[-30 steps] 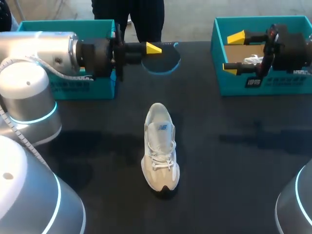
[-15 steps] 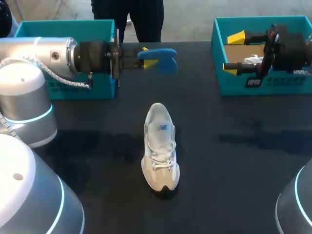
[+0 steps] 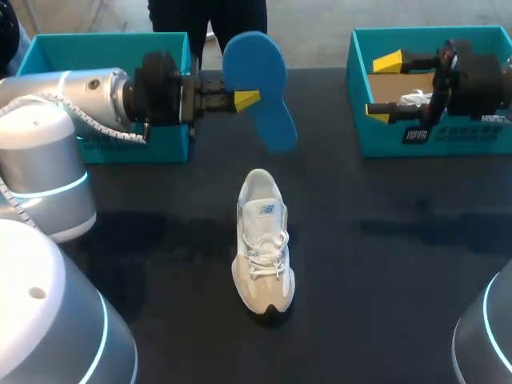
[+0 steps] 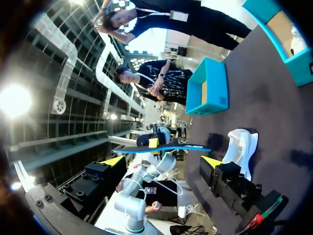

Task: Take the shoe out of the shoebox, open the shoe tongue, remove and reinsert the insole, then place the shoe into the shoebox

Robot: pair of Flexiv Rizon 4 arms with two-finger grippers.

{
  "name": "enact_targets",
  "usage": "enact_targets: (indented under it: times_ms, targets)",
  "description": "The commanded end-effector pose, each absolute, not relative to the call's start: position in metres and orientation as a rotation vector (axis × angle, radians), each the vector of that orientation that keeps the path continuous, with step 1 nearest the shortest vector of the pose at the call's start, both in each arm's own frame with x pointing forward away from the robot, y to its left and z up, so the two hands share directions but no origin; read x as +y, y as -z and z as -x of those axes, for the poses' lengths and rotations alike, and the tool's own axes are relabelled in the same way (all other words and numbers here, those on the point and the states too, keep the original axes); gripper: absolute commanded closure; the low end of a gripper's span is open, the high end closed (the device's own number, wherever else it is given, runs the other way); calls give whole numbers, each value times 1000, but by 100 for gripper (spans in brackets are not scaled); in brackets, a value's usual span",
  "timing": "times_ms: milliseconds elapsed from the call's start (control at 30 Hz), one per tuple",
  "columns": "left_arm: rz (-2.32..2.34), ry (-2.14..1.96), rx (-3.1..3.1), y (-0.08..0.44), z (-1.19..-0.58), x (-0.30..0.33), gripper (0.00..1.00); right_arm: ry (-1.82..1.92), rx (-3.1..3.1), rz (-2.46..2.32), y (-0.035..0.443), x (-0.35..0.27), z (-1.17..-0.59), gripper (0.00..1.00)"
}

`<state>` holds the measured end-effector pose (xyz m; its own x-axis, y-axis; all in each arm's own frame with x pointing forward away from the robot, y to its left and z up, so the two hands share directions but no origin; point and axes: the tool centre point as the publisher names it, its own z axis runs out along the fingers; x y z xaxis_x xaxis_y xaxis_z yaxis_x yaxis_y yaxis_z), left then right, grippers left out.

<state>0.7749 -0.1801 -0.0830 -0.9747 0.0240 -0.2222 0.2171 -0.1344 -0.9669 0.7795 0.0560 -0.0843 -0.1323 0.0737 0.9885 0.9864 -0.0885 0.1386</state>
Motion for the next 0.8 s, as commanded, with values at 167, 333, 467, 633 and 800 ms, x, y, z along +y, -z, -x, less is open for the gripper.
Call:
enact_targets:
  times_ms: [167, 333, 467, 633, 800]
  targets:
    - [1470, 2504, 2405, 78, -770, -176, 100, 1348, -1314, 1264, 85, 57, -780, 0]
    - [1767, 2486, 2387, 80, -775, -179, 100, 1348, -1314, 1264, 85, 57, -780, 0]
    - [2139, 2469, 2347, 79, -780, -183, 100, 1348, -1314, 1264, 85, 57, -780, 0]
    - [2514, 2403, 2336, 80, -782, -188, 100, 1348, -1314, 1264, 85, 57, -780, 0]
    - [2622, 2355, 2341, 84, -786, -192, 100, 1348, -1314, 1264, 85, 57, -780, 0]
